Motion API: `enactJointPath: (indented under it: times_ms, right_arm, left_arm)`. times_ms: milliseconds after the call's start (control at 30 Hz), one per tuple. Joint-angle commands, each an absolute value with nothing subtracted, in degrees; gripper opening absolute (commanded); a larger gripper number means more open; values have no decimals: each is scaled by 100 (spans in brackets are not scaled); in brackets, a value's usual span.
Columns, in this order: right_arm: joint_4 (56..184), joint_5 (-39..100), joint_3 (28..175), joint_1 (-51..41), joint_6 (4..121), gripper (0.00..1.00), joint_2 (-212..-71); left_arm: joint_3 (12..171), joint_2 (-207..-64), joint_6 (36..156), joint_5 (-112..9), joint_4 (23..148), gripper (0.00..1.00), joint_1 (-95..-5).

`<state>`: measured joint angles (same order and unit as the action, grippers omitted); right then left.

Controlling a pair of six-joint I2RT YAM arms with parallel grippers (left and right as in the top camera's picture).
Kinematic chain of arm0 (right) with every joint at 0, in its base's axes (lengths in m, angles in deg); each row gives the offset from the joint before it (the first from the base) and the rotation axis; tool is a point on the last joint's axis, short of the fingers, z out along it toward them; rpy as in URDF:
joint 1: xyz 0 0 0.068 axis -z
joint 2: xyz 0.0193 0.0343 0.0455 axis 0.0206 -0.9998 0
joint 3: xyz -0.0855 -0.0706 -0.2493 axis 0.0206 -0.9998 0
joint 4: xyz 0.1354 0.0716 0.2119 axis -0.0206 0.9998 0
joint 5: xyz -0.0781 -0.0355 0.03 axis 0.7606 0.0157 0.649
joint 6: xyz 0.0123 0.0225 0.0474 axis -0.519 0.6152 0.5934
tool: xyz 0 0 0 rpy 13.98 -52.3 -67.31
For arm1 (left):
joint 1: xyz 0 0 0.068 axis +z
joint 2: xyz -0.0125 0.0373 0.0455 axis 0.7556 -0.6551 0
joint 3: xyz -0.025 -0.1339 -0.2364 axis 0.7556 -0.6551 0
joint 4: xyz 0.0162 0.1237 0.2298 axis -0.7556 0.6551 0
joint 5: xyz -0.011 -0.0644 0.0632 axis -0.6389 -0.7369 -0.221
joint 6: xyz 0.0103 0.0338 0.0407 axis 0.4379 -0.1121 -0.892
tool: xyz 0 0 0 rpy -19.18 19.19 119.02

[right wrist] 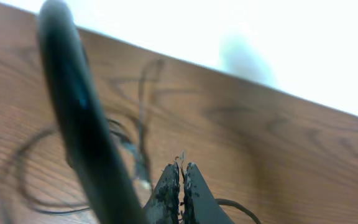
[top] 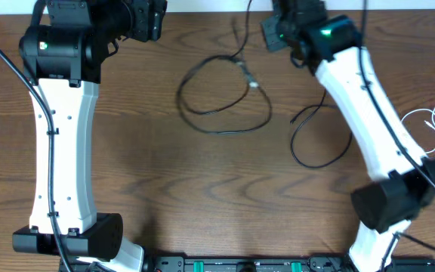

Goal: Untangle cables

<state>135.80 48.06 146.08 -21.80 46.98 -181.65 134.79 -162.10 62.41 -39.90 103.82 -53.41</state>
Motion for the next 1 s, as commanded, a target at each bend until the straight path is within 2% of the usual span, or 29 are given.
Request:
enactJointPath:
  times_ms: [0, 300, 667, 967]
  right_arm:
    - [13613, 4869, 14753, -2184, 4807, 1, -17656]
    - [13576, 4942, 15026, -2167, 4648, 1, -16758]
    - [13788, 5512, 15968, -2163, 4379, 1, -16701]
    - [13926, 5811, 16014, -1894, 4401, 1, -16738]
  left_arm:
    - [13472, -16086, 6274, -4143, 10397, 77, -5337]
    - [13472, -16086, 6274, -4143, 10399, 77, -5337]
    - [13472, -16086, 6274, -4152, 10423, 77, -5339]
    - [13472, -16086, 6269, -4727, 10465, 77, -5374]
